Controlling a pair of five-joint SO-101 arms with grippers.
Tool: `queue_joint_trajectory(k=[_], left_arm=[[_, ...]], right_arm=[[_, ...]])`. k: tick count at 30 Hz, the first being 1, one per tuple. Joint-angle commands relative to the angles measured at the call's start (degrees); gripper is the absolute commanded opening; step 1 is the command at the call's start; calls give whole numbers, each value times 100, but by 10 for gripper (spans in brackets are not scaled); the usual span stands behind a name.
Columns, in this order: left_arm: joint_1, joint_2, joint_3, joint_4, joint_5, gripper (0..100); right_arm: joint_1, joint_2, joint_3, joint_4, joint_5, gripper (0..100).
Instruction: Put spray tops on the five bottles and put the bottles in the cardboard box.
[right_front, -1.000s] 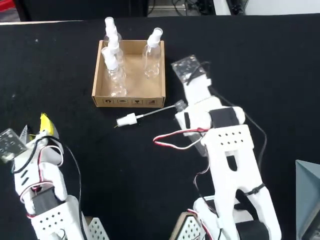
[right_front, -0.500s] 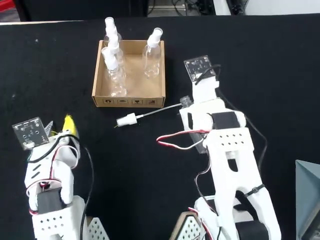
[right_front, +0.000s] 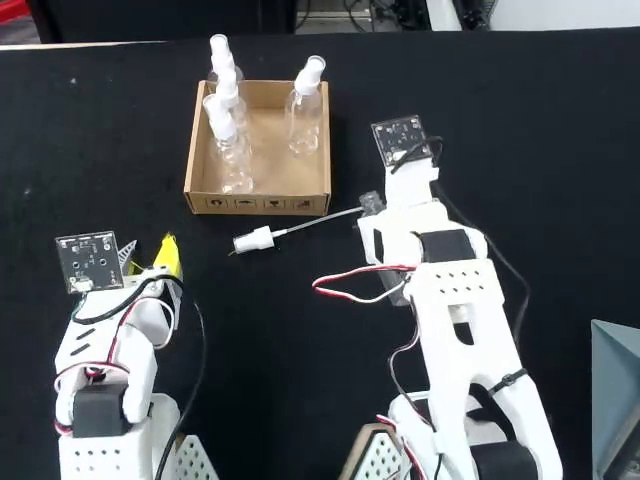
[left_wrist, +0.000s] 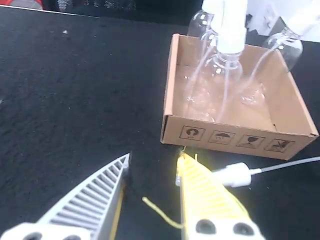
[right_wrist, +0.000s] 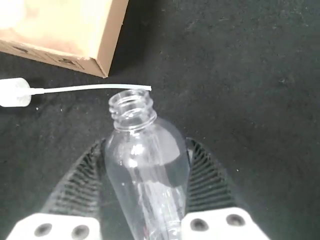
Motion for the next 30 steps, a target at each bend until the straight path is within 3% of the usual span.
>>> queue_joint_trajectory(k=[1,16,24,30], left_arm=[[215,-53,-567,299,-88,137],[1051,114,-1305,879,-97,137],[1393,1925,-2448,888,-18,137],[1692,2848,-2905,879,475,137]], right_arm=[[123,-268,-22,-158,-79,11],[114,-259,-13,-158,-79,11],[114,-259,-13,-158,-62,11],[123,-251,-13,-158,-35,11]])
